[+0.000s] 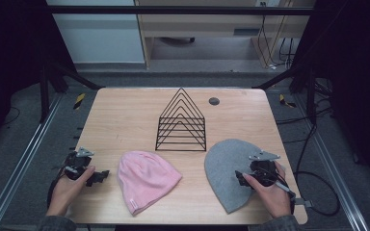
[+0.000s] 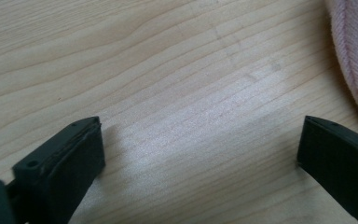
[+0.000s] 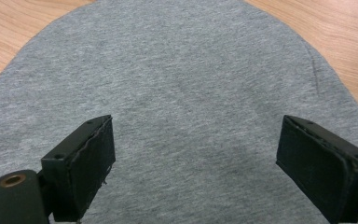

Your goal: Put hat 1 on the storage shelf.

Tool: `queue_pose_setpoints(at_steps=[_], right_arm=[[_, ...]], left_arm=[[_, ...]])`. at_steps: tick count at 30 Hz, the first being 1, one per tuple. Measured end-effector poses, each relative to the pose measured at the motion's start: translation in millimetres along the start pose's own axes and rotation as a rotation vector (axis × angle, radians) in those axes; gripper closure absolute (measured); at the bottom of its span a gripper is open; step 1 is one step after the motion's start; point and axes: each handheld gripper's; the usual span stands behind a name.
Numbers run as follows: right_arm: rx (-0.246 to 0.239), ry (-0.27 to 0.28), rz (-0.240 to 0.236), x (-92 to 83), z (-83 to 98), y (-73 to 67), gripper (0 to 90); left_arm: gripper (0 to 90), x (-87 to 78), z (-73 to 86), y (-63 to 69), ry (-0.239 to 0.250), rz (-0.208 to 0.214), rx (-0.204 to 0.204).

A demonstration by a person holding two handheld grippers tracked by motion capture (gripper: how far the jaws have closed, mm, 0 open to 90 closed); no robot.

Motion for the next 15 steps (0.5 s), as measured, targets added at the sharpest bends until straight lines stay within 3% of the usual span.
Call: queue_pose_setpoints(at_steps=[1, 2, 7, 8, 10, 15], right_arm=[[0.000, 0.000, 0.000, 0.0, 0.0, 0.0, 11.6], [0.000, -0.001, -0.001, -0.2, 0.3, 0.3, 11.7], [0.001, 0.007, 0.007, -2.4, 1.1, -0.4, 12.2], [-0.001, 0.010, 0.008, -2.8, 1.3, -0.4, 12.2], [0.001, 0.013, 0.013, -3.0, 2.1, 0.2, 12.3], [0.004, 0.020, 0.015, -4.1, 2.4, 1.4, 12.7]], left_arm=[[5.7, 0.0, 0.0, 0.0, 0.000, 0.000, 0.000], [5.6, -3.6, -0.8, -2.1, 0.012, 0.011, -0.030], [6.5, -10.8, -3.8, -2.6, 0.048, 0.030, -0.045], [6.6, -14.6, -6.9, -0.8, 0.071, 0.058, -0.057], [7.5, -17.9, -12.3, 3.1, 0.083, 0.098, -0.050], [12.8, -29.7, -34.0, 11.0, 0.124, 0.102, -0.011]])
Point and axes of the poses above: each handheld gripper's, and its own axes: x roughly forward along the jaws, z roughly out of its underside, y roughly to its right, and after that the axes turned 15 degrees about -z, right-handed
